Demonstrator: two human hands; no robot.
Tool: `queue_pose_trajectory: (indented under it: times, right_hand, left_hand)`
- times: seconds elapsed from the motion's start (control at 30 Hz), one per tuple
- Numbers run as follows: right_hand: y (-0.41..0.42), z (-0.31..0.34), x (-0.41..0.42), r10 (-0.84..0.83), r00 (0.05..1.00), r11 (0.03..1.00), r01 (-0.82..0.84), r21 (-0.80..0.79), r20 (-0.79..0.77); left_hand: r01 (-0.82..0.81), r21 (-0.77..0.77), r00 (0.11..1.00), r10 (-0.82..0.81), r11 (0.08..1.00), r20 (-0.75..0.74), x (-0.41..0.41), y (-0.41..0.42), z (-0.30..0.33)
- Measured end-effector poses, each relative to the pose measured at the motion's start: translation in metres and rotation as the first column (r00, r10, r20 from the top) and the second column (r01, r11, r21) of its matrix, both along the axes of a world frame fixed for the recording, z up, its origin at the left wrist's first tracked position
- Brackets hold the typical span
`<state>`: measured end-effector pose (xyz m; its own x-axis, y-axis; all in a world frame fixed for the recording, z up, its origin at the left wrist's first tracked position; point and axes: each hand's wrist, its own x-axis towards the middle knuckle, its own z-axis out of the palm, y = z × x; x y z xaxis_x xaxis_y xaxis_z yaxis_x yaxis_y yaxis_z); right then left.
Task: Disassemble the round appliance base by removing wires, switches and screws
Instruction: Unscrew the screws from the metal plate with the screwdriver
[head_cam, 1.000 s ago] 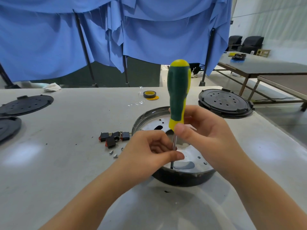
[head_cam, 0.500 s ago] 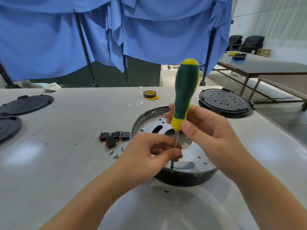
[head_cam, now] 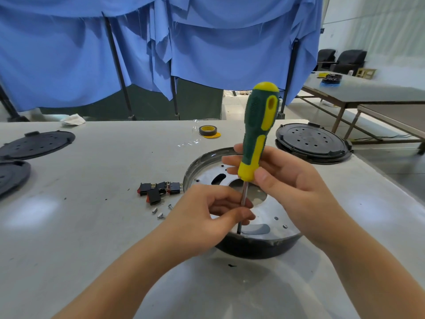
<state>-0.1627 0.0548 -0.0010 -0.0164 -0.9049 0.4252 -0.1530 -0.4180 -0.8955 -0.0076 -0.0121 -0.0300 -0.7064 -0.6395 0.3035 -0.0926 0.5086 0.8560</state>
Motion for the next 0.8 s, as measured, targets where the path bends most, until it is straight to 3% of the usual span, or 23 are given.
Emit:
queue_pose_trajectory:
  times: [0.23,0.43,0.63,0.8]
  right_hand:
    - [-0.0018,0.0015,0.0070,-0.124,0.992,0.987,0.127,-0.095,0.037]
    - [0.0013,0.0024,-0.0002,-0.033,0.997,0.998,0.037,-0.057,0.063]
    - [-0.0008,0.0007,0.0067,-0.065,0.998,0.996,0.065,-0.069,-0.002]
    - [-0.0005,0.0027,0.0038,-0.054,0.995,0.995,0.061,-0.085,0.078]
  left_hand:
    - [-0.115,0.007,0.991,0.116,0.993,-0.066,-0.0037,-0.0007,-0.0044]
    - [-0.011,0.013,0.999,0.011,1.000,-0.047,0.0013,0.0004,0.0008]
    - [-0.074,0.087,0.991,0.083,0.993,-0.106,-0.0038,0.0013,-0.0003]
    - [0.010,0.004,1.000,-0.010,1.000,-0.016,-0.0002,0.0014,0.0014]
